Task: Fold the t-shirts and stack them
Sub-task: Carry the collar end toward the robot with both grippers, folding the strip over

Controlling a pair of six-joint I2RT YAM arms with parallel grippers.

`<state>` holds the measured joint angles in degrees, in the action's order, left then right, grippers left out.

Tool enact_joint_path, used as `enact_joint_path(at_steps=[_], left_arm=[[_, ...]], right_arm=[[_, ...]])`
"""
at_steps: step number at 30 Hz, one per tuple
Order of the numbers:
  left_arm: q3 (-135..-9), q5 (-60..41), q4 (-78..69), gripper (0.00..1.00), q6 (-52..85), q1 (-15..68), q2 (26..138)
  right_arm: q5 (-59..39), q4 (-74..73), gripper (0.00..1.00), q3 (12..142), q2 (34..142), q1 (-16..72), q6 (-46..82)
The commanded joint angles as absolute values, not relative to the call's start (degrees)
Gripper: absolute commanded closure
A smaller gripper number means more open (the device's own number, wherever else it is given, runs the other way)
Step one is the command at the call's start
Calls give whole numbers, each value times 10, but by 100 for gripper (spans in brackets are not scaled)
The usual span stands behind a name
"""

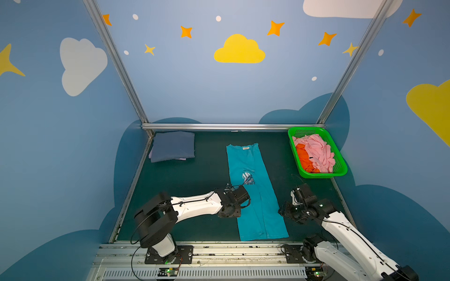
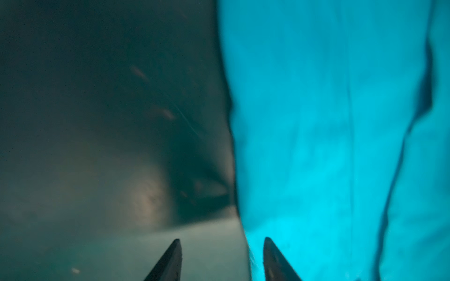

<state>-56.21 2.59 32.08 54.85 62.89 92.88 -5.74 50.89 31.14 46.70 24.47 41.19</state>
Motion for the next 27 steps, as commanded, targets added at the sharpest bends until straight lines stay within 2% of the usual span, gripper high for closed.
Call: enact_joint_path(at_steps=[1, 7, 14, 17, 23, 25, 27], left_arm=[[-573, 31, 305, 40, 617, 687, 948], [-583, -24, 274, 39, 662, 763, 1009], [-551, -29, 287, 40, 694, 775, 983], [-544, -27, 282, 51, 698, 774, 978], [-540, -20, 309, 88, 696, 767, 976], [-524, -8, 330, 94, 695, 754, 956], [-501, 8, 359, 96, 694, 735, 925]], right_arm=[[-40, 594, 33, 300, 444, 257, 442], [-23, 619, 30, 300, 429, 325, 481], [4, 637, 28, 300, 492, 416, 553], [-10, 619, 29, 289, 514, 441, 592], [-15, 578, 30, 290, 521, 471, 622], [-15, 573, 30, 293, 524, 479, 627], [-16, 568, 30, 297, 531, 489, 631]])
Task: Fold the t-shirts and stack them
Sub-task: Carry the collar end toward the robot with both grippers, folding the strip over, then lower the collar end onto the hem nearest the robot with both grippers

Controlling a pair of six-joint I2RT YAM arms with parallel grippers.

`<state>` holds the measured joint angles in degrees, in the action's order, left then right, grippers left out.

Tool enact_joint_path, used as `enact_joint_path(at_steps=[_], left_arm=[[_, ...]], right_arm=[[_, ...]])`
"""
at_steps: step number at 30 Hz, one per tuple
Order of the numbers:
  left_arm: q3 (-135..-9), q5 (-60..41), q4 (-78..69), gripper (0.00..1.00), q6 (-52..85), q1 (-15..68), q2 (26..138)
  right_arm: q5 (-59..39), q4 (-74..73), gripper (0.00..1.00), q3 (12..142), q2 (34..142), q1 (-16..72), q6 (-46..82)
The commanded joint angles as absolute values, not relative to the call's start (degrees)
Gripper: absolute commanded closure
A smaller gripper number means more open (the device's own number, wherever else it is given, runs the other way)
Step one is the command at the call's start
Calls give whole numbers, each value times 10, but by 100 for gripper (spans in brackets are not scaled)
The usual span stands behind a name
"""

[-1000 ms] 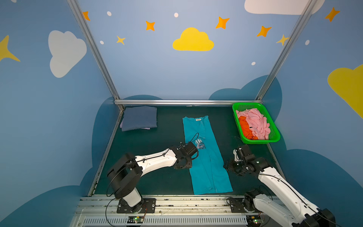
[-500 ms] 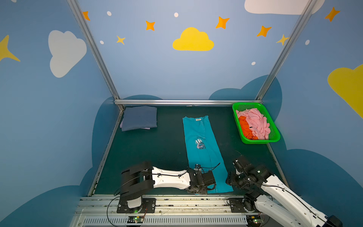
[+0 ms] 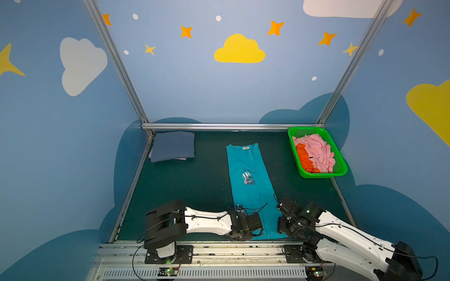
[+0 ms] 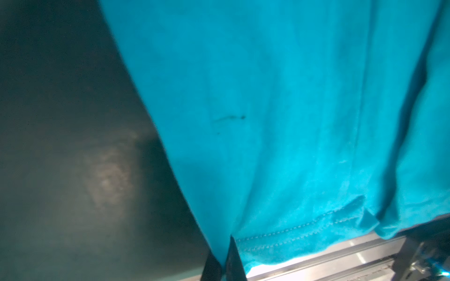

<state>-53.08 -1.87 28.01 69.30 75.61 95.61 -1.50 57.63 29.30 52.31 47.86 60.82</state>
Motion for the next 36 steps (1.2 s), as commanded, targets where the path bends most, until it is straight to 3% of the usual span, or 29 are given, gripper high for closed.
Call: enact_joint_path(at_steps=[1, 10, 23, 32, 36], left_arm=[[-485, 15, 373, 96, 694, 723, 904], [-407, 50, 394, 93, 708, 671, 753], [-405, 13, 361, 92, 713, 695, 808], [-398, 4, 352, 92, 730, 719, 829], [-401, 5, 348, 91, 734, 725, 831]], right_arm=[[-19, 563, 30, 298, 536, 497, 633], [-14, 489, 32, 315, 610, 620, 697], [-7, 375, 33, 355, 677, 708, 637], [-16, 360, 40, 333, 714, 736, 663], [-3, 400, 38, 334, 698, 749, 677]])
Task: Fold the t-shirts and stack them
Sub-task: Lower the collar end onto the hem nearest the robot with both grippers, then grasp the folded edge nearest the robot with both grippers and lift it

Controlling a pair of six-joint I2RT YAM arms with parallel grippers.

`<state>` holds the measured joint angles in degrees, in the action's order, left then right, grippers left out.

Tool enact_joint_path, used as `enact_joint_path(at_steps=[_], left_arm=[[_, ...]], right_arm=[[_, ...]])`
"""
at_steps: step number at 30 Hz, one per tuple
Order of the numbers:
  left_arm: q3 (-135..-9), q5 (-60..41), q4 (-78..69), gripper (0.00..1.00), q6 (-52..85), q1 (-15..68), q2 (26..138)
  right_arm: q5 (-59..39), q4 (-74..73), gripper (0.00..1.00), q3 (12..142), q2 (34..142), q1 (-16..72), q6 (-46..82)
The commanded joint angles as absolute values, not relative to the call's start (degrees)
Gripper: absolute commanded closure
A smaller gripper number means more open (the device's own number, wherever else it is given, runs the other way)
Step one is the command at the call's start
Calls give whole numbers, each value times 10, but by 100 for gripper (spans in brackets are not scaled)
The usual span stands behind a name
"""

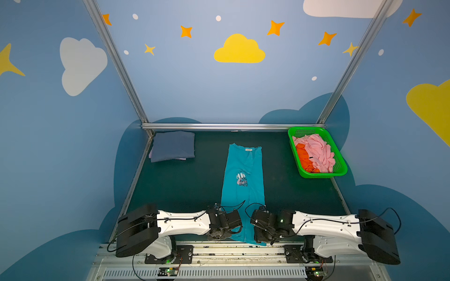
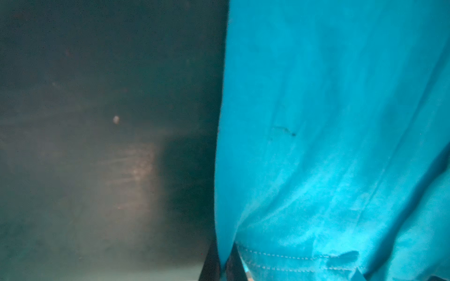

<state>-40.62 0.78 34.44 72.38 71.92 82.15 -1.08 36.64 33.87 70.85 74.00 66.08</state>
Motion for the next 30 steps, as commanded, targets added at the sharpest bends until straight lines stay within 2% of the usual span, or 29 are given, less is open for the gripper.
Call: enact_joint_path(at_steps=[1, 6, 10, 15, 17, 19, 21, 27, 30], left_arm=[[-403, 6, 348, 90, 734, 726, 832], [-408, 7, 343, 90, 736, 729, 840], [-415, 4, 340, 89, 736, 733, 854], [-427, 2, 344, 89, 734, 739, 870], [-428, 1, 342, 89, 734, 738, 873], [-429, 1, 342, 90, 734, 739, 873], [-429, 2, 345, 90, 735, 739, 868], [-460, 36, 393, 89, 723, 720, 828], [-482, 44, 397, 88, 685, 676, 807]], right_arm=[[0, 413, 36, 333, 691, 751, 684], [5, 440, 25, 320, 661, 754, 711], [-8, 386, 27, 293, 660, 754, 713], [-17, 327, 45, 287, 699, 753, 697], [-21, 317, 56, 293, 710, 753, 686], [-20, 322, 86, 299, 708, 752, 679], [-14, 335, 100, 304, 691, 746, 674], [14, 363, 100, 297, 581, 674, 669], [85, 305, 100, 272, 510, 647, 639]])
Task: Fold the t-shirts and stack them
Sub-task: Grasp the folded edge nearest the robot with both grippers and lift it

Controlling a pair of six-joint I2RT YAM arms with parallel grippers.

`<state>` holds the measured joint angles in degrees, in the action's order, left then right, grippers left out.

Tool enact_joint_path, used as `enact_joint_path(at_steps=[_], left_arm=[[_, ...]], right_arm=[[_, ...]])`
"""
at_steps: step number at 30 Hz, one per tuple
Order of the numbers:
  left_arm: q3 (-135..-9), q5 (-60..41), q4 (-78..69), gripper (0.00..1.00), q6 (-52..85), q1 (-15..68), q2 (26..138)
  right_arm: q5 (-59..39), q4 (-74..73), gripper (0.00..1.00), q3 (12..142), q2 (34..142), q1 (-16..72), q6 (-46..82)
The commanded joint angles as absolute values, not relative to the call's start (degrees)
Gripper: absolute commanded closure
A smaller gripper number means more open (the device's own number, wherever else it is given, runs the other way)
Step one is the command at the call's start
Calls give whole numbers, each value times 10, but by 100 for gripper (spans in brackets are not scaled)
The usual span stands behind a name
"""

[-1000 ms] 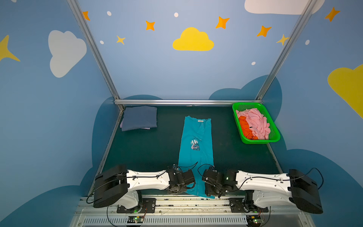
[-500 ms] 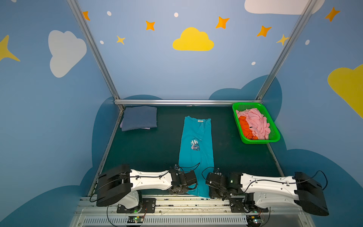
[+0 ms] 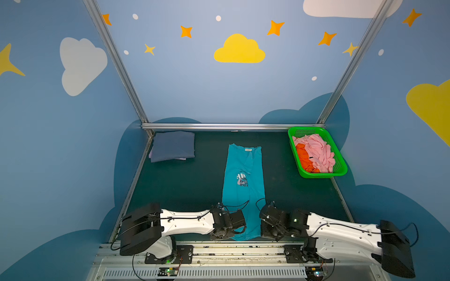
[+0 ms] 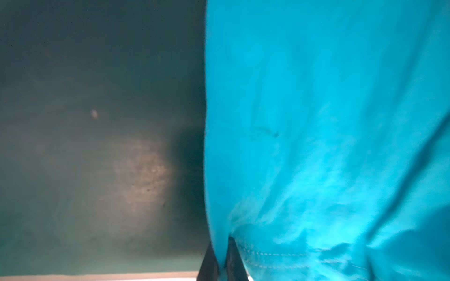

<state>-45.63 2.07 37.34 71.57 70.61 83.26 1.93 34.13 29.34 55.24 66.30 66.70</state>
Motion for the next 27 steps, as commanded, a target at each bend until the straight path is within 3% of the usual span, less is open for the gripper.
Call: enact_joint_path(at_steps=[1, 8, 19, 24, 27], left_arm=[[-489, 44, 393, 88, 669, 656, 802], [-601, 41, 395, 88, 548, 547, 839], [-740, -14, 396, 88, 450, 441, 951], [-720, -23, 382, 61, 445, 445, 931], [-701, -3, 385, 58, 451, 444, 911]], right_arm=[[93, 295, 100, 271, 489, 627, 628], [30, 280, 100, 339, 515, 443, 513], [-29, 213, 100, 479, 725, 312, 426], [-80, 228, 100, 534, 801, 262, 424], [-126, 240, 100, 574, 855, 234, 417]])
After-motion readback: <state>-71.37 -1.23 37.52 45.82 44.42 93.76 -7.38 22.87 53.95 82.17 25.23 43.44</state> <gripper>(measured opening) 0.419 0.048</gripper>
